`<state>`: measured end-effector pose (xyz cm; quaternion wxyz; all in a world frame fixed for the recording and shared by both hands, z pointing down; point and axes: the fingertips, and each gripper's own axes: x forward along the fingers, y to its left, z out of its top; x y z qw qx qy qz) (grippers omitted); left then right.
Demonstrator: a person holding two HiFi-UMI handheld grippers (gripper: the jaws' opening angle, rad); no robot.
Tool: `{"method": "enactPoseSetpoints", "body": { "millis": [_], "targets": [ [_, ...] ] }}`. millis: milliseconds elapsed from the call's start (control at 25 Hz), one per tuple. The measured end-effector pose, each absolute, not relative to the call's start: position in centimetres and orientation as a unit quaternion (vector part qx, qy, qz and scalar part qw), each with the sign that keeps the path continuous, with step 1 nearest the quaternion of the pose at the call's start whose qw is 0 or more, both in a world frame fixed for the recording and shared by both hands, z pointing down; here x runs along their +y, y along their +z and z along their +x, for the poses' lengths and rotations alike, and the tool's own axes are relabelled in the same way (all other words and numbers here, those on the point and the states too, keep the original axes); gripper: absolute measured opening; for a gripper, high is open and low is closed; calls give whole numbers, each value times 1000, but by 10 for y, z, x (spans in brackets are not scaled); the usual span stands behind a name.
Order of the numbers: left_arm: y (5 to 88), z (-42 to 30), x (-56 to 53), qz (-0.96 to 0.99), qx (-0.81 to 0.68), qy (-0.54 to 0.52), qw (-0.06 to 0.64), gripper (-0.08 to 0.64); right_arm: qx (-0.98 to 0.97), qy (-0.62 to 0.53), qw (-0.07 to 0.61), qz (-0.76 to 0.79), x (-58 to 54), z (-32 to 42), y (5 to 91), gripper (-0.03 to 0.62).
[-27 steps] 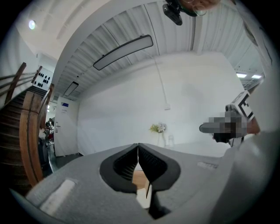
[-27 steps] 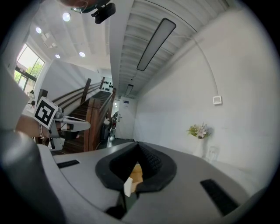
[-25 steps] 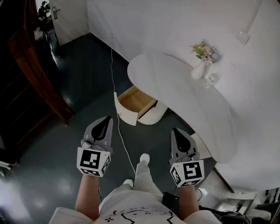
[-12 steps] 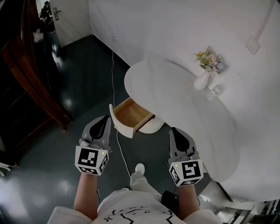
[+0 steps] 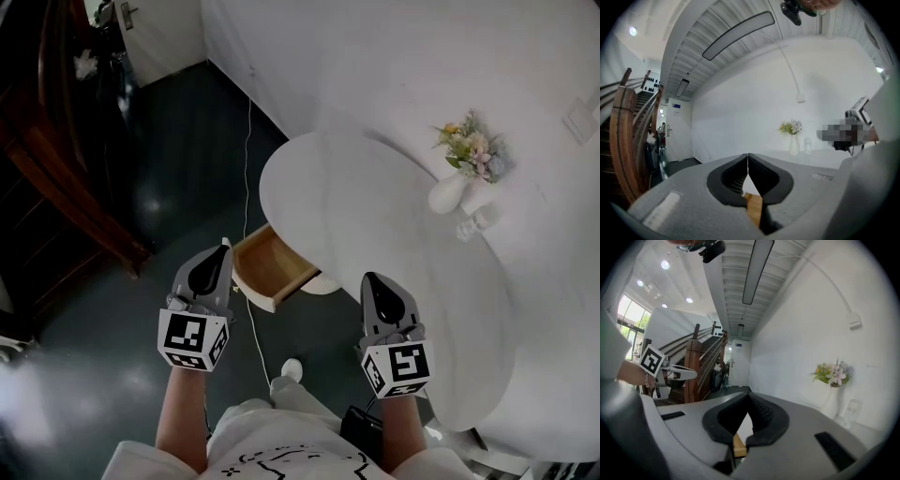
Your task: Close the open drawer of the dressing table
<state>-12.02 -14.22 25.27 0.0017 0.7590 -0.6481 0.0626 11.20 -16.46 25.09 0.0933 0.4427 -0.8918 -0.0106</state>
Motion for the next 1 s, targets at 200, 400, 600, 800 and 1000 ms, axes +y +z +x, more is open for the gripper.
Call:
{"method": "enactPoseSetpoints", "body": {
  "millis": [200, 400, 600, 800, 1000],
  "targets": [
    [282, -122, -165, 755, -650, 82, 19, 17, -898, 7, 110, 426, -189, 106, 279, -3],
    [325, -127, -174, 755, -645, 108, 43, 17, -899, 30, 134, 416, -197, 95, 320, -3],
    [367, -140, -178, 751, -646, 118, 73, 18, -898, 51, 159, 408, -201, 80, 358, -3],
    [402, -151, -178, 759, -631, 133, 92, 18, -896, 55, 170, 406, -205, 60, 383, -3],
    [432, -160, -175, 765, -619, 139, 107, 18, -895, 62, 184, 401, -199, 44, 411, -3]
  ]
}}
